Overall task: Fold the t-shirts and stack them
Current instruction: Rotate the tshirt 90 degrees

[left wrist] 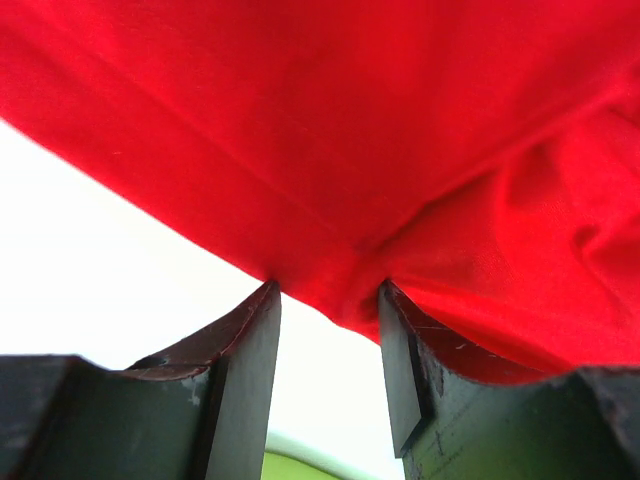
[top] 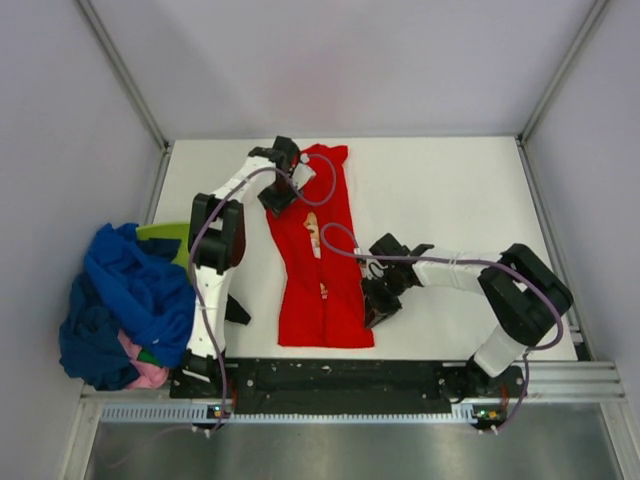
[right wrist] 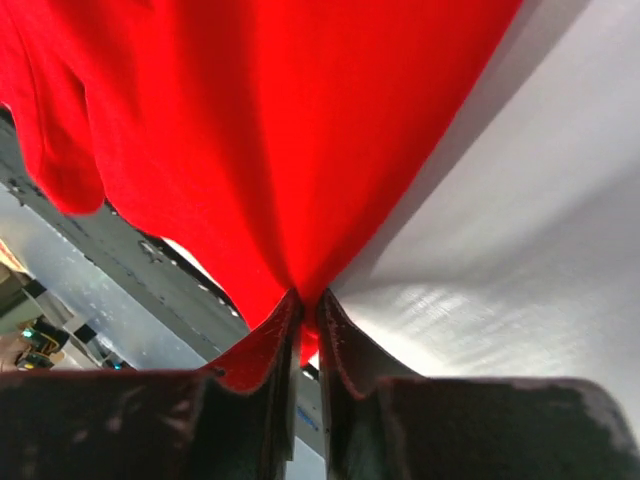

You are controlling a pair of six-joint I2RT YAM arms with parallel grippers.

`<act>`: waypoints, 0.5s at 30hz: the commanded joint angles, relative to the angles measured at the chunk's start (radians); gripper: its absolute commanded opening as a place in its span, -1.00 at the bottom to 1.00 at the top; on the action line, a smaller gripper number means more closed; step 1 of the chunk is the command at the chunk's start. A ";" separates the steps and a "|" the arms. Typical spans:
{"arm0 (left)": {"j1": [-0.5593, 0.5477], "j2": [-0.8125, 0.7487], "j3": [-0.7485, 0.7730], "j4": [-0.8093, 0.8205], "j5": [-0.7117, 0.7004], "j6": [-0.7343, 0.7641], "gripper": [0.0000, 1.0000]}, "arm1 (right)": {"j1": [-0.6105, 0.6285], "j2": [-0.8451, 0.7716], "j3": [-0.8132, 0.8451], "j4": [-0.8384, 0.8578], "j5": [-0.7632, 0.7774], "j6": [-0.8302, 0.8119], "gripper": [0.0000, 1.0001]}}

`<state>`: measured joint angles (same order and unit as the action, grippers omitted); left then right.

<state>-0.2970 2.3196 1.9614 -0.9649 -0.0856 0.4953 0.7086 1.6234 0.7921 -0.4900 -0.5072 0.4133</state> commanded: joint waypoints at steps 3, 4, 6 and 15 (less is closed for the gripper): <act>0.013 0.061 0.081 0.106 -0.071 0.041 -0.02 | 0.042 -0.006 0.019 0.061 -0.074 0.009 -0.49; 0.013 0.028 0.045 0.110 -0.039 0.048 0.01 | 0.042 -0.026 0.018 0.051 -0.062 -0.004 -0.36; 0.013 -0.070 -0.059 0.155 0.047 0.084 0.05 | 0.040 -0.083 0.027 0.015 -0.007 -0.048 -0.09; 0.006 -0.575 -0.353 0.017 0.504 0.285 0.18 | 0.042 -0.397 0.118 0.042 0.139 -0.244 0.19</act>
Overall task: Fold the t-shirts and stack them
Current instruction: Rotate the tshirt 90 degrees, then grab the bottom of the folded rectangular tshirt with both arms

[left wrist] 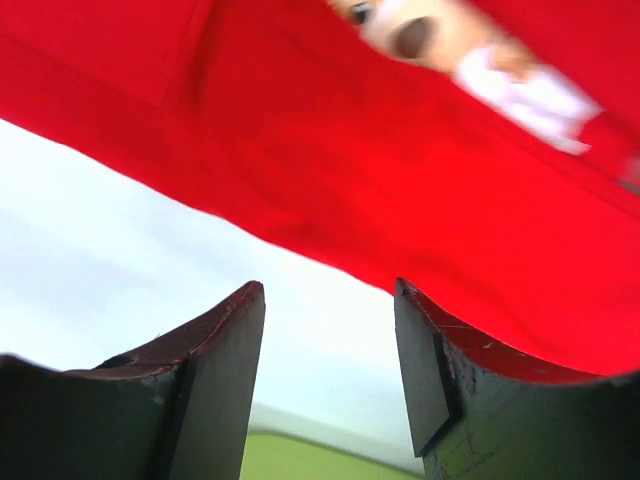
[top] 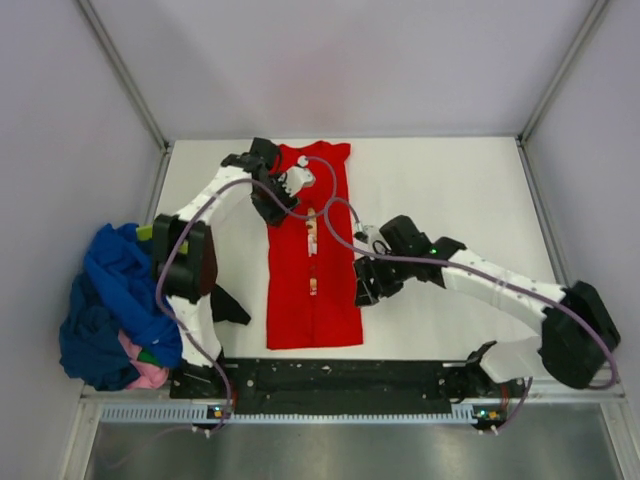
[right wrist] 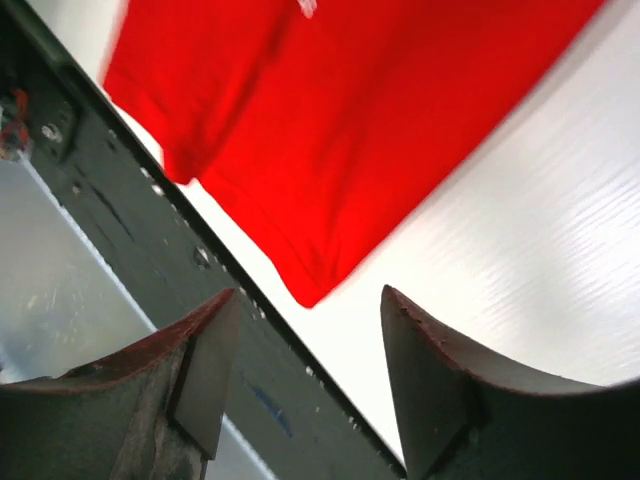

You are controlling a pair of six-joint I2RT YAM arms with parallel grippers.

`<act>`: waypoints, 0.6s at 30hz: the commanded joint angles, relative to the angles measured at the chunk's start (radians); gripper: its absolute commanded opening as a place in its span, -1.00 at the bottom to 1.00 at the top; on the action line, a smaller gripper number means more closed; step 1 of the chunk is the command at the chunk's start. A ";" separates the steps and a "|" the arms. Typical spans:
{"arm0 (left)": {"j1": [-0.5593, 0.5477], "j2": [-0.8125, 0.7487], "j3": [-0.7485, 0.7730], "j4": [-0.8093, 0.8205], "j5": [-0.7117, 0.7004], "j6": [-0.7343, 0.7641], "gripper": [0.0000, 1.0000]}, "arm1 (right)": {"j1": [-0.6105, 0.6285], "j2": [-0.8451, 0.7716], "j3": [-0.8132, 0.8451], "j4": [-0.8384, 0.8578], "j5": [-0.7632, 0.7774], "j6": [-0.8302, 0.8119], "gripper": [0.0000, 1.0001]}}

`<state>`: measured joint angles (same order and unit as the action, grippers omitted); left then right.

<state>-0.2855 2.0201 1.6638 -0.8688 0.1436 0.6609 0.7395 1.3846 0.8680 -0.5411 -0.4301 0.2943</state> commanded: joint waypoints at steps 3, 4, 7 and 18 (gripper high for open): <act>-0.023 -0.420 -0.198 -0.156 0.407 0.206 0.18 | 0.011 -0.277 -0.055 0.254 -0.021 -0.288 0.78; -0.038 -0.461 -0.260 -0.168 0.422 0.235 0.17 | 0.011 -0.320 -0.087 0.304 -0.062 -0.369 0.82; -0.102 -0.607 -0.473 -0.133 0.392 0.281 0.18 | 0.011 -0.416 -0.188 0.401 -0.157 -0.539 0.83; -0.322 -0.937 -0.907 -0.021 0.422 0.229 0.26 | 0.297 -0.375 -0.325 0.234 -0.029 -1.145 0.55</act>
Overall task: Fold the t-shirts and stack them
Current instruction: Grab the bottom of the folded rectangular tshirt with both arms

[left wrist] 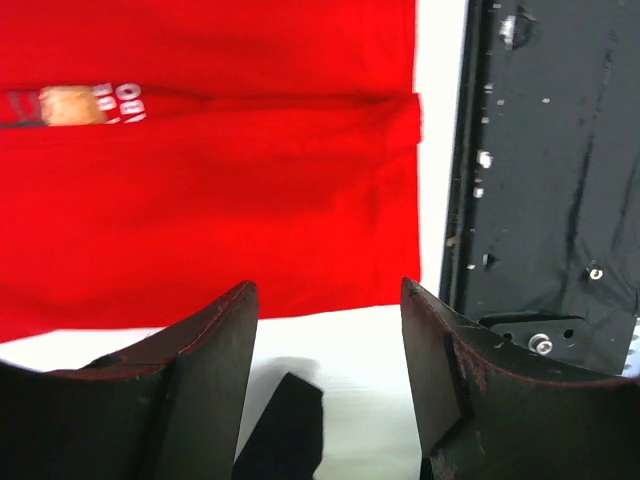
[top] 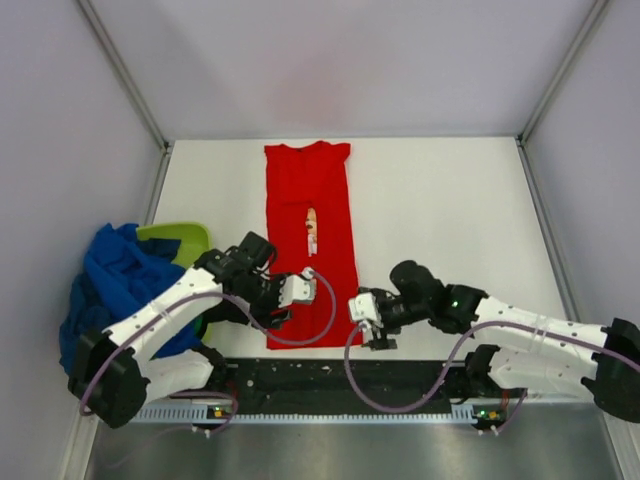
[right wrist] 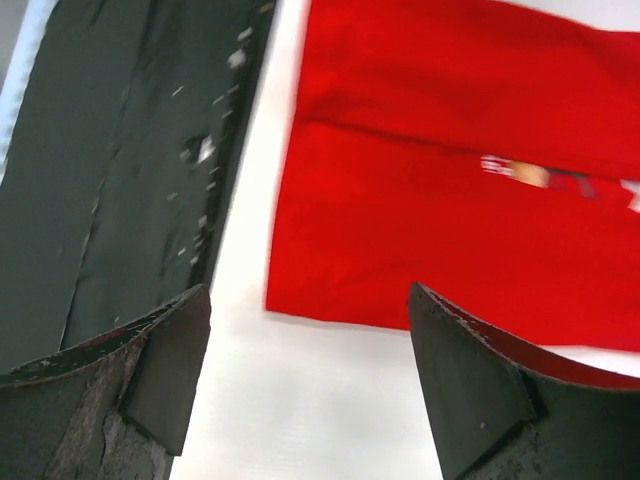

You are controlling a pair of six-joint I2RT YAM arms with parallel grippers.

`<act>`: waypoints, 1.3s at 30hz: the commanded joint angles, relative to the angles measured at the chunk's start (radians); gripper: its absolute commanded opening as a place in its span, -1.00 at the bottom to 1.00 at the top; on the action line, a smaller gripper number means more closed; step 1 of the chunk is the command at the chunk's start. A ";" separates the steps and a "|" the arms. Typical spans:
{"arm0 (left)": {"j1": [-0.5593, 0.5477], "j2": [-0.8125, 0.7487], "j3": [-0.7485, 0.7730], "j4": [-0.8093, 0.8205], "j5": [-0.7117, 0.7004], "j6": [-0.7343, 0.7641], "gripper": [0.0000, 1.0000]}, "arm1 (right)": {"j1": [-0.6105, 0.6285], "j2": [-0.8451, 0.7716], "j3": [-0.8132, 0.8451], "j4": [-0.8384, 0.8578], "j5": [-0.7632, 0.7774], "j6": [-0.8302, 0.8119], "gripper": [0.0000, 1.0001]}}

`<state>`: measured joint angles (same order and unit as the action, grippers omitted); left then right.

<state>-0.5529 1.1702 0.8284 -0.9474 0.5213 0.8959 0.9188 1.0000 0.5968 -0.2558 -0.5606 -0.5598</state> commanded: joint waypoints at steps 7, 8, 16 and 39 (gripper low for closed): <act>-0.228 -0.167 -0.215 0.142 -0.127 -0.032 0.24 | 0.195 0.081 -0.086 0.049 0.195 -0.331 0.27; -0.237 -0.159 -0.221 0.153 -0.157 -0.025 0.23 | 0.193 0.094 -0.084 0.056 0.202 -0.339 0.25; -0.321 -0.100 -0.239 0.116 -0.187 0.028 0.21 | 0.216 0.179 -0.081 0.067 0.147 -0.358 0.22; -0.358 -0.050 -0.183 0.107 -0.337 -0.027 -1.00 | 0.224 0.304 0.059 0.009 0.257 -0.257 -1.00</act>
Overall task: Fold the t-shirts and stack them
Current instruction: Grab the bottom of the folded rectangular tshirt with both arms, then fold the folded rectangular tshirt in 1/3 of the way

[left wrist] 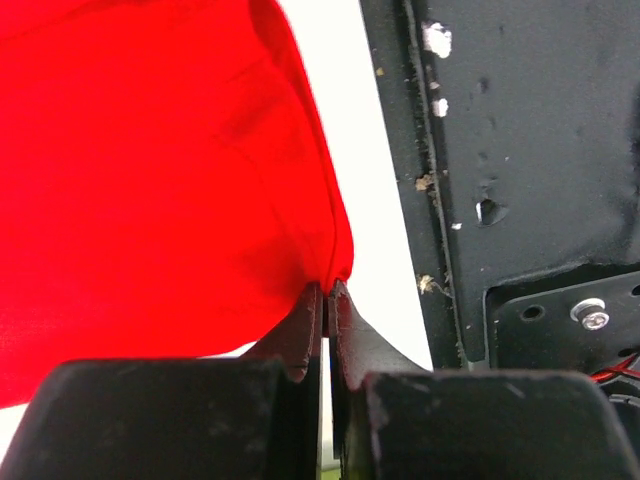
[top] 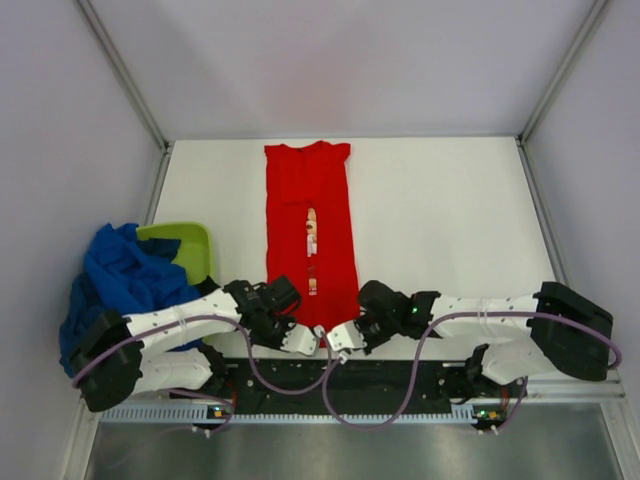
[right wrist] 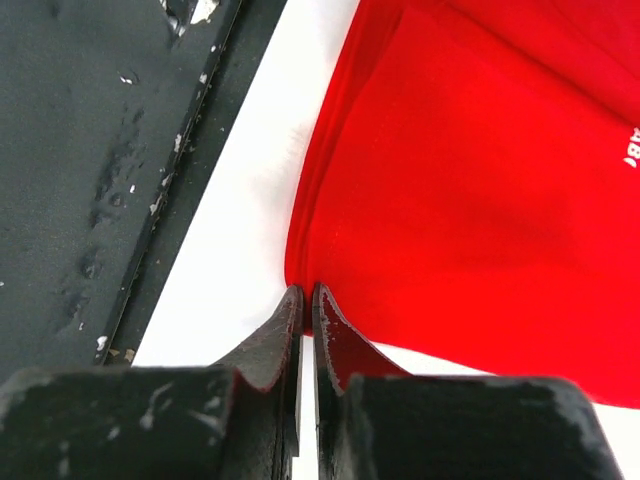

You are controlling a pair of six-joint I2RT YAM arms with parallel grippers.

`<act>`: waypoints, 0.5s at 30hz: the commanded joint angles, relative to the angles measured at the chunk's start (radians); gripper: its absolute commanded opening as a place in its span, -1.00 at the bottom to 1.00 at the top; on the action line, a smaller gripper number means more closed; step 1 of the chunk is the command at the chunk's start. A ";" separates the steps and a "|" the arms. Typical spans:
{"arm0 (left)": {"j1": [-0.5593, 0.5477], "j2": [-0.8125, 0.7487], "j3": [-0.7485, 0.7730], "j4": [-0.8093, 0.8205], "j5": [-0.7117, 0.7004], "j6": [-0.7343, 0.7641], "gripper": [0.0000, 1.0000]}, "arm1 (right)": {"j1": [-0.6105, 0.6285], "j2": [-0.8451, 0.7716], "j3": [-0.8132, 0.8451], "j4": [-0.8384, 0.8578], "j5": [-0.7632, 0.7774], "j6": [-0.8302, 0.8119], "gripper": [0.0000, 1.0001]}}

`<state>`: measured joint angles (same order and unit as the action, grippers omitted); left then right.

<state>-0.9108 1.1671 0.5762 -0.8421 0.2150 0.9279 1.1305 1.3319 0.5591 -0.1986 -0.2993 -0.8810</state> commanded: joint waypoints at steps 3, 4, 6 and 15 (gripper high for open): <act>0.032 -0.096 0.111 0.034 -0.069 -0.121 -1.00 | -0.021 -0.106 0.134 -0.045 -0.044 0.123 -1.00; 0.061 -0.101 0.132 0.046 -0.077 -0.138 -1.00 | -0.047 -0.118 0.146 -0.039 -0.050 0.148 -1.00; 0.134 -0.084 0.174 0.058 -0.077 -0.172 -1.00 | -0.112 -0.135 0.168 -0.030 -0.076 0.195 -1.00; 0.409 0.147 0.427 0.126 -0.091 -0.304 -1.00 | -0.314 -0.019 0.260 0.158 -0.058 0.263 -1.00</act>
<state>-0.5701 1.2331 0.9062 -0.8040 0.1585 0.7212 0.8776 1.2438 0.7357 -0.1776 -0.3458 -0.6762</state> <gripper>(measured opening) 0.012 0.012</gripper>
